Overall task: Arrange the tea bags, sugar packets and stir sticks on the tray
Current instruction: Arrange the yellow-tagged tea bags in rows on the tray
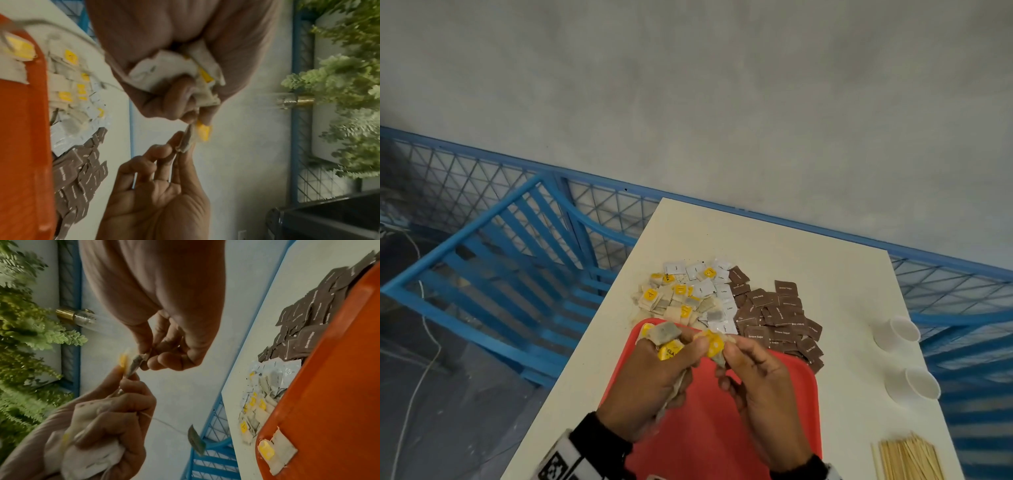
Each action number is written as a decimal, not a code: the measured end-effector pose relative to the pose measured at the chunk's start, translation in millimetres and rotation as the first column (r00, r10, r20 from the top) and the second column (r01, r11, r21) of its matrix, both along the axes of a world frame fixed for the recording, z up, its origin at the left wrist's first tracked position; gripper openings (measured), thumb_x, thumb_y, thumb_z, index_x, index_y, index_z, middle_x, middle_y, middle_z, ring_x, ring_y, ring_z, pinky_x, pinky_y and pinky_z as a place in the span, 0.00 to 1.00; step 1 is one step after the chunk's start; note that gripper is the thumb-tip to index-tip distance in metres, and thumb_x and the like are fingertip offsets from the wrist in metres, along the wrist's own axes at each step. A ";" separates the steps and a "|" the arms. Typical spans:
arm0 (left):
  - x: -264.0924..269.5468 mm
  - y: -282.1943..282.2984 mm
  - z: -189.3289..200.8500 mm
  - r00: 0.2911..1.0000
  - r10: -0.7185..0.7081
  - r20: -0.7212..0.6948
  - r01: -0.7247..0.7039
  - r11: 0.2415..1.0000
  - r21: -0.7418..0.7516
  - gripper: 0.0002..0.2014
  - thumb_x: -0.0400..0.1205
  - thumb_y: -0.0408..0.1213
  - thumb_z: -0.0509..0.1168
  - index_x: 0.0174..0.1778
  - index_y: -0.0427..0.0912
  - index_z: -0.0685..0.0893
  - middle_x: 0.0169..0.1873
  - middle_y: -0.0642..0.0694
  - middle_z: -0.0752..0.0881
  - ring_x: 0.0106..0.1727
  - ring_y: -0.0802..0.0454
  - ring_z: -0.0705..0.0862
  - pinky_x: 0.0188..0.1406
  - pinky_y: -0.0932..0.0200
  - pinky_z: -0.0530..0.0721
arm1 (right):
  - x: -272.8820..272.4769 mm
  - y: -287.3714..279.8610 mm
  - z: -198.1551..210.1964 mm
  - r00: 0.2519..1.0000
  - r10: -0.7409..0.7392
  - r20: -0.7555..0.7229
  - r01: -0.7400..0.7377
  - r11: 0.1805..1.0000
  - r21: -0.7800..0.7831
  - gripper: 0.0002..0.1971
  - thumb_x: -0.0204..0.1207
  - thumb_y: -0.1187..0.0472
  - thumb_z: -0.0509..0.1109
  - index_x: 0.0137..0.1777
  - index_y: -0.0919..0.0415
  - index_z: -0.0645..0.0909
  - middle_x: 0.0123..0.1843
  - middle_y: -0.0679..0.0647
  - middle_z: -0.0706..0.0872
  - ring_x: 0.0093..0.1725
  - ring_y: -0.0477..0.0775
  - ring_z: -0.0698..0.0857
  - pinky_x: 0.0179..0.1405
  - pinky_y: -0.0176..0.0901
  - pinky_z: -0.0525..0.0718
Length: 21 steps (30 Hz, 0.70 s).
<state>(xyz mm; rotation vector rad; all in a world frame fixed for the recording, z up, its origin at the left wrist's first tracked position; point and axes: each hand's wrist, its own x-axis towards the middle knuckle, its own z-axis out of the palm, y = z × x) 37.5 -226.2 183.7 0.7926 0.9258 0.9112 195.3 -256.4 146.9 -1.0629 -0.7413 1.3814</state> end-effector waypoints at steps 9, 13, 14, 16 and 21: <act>-24.8 14.6 10.7 0.734 0.110 -0.670 0.371 0.761 0.532 0.12 0.74 0.54 0.71 0.36 0.49 0.85 0.33 0.52 0.84 0.35 0.53 0.84 0.36 0.53 0.82 | 15.0 -3.3 17.7 0.646 0.030 0.763 -0.328 0.913 0.242 0.10 0.77 0.48 0.73 0.57 0.45 0.88 0.58 0.41 0.89 0.60 0.48 0.86 0.54 0.41 0.82; -38.2 24.3 7.2 0.659 0.229 -0.717 0.435 0.661 0.611 0.07 0.77 0.41 0.73 0.35 0.49 0.83 0.32 0.54 0.81 0.33 0.55 0.80 0.31 0.59 0.76 | 12.8 1.3 23.2 0.606 0.068 0.793 -0.312 0.937 0.158 0.11 0.72 0.40 0.73 0.47 0.43 0.88 0.51 0.37 0.89 0.53 0.47 0.87 0.49 0.42 0.81; -41.2 25.5 8.0 0.653 0.228 -0.722 0.442 0.659 0.608 0.07 0.79 0.41 0.73 0.36 0.50 0.83 0.32 0.54 0.82 0.33 0.55 0.81 0.31 0.61 0.75 | 11.4 2.9 24.5 0.615 0.060 0.786 -0.299 0.940 0.162 0.12 0.71 0.39 0.74 0.50 0.41 0.88 0.52 0.37 0.89 0.53 0.47 0.87 0.48 0.39 0.81; -45.3 26.9 8.5 0.655 0.194 -0.731 0.449 0.678 0.582 0.06 0.79 0.41 0.74 0.37 0.52 0.85 0.32 0.55 0.85 0.35 0.55 0.83 0.31 0.61 0.77 | 5.2 7.4 26.5 0.644 0.049 0.763 -0.287 0.940 0.182 0.06 0.72 0.43 0.77 0.47 0.39 0.89 0.47 0.37 0.89 0.45 0.45 0.87 0.41 0.37 0.80; -52.3 22.9 -0.9 0.869 -0.012 -0.495 0.247 0.878 0.411 0.03 0.80 0.28 0.73 0.43 0.40 0.89 0.27 0.52 0.86 0.26 0.62 0.79 0.25 0.66 0.77 | -11.5 13.6 24.0 0.767 0.093 0.635 -0.244 0.957 0.155 0.01 0.72 0.53 0.78 0.41 0.45 0.91 0.34 0.48 0.88 0.29 0.41 0.74 0.30 0.39 0.72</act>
